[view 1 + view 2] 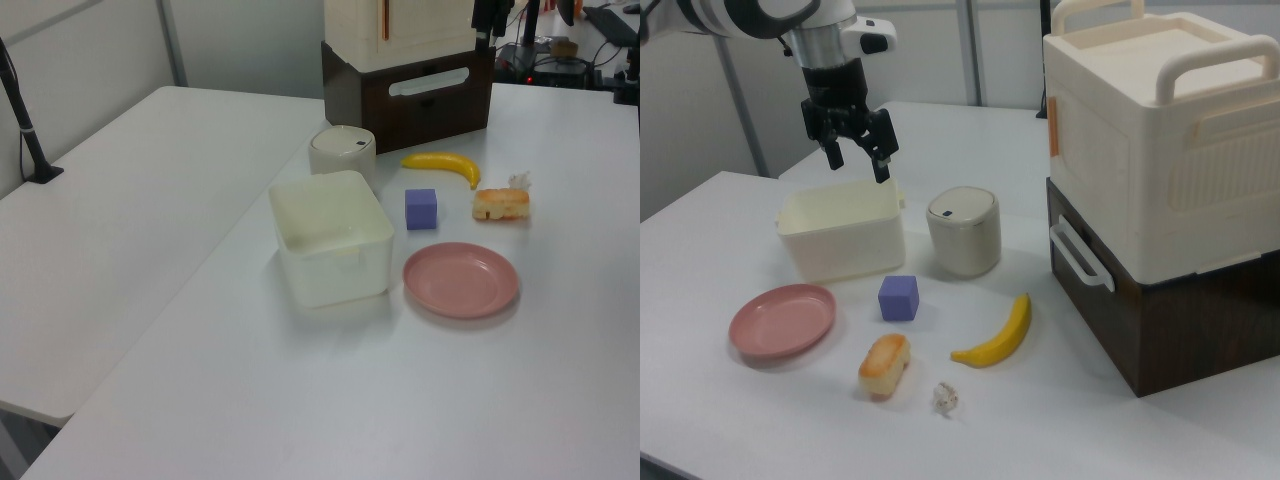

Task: Put the bread on a plate

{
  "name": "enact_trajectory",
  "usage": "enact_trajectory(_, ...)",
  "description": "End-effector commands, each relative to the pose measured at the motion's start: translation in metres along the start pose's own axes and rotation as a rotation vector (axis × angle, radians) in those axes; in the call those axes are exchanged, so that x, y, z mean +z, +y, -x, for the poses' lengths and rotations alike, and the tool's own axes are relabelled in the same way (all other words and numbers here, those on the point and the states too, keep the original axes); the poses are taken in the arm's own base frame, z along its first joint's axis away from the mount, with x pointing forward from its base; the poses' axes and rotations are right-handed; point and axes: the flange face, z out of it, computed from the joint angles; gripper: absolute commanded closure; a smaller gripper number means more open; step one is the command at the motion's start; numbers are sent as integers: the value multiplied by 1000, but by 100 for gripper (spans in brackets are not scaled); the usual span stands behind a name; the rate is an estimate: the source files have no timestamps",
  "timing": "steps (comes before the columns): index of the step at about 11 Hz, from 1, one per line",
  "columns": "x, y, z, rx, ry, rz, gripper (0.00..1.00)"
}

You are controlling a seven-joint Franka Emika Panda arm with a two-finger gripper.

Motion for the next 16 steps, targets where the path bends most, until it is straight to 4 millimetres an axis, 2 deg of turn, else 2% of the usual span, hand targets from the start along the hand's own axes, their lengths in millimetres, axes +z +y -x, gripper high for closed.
enact_trajectory(1,-6,7,8,-50,-17,36,0)
enact_trajectory(8,1,4,7,-61,-31,30,0)
enact_trajectory(14,-1,5,5,-86,-15,23,0)
enact_trajectory(16,7,3,1,-88,-8,24,0)
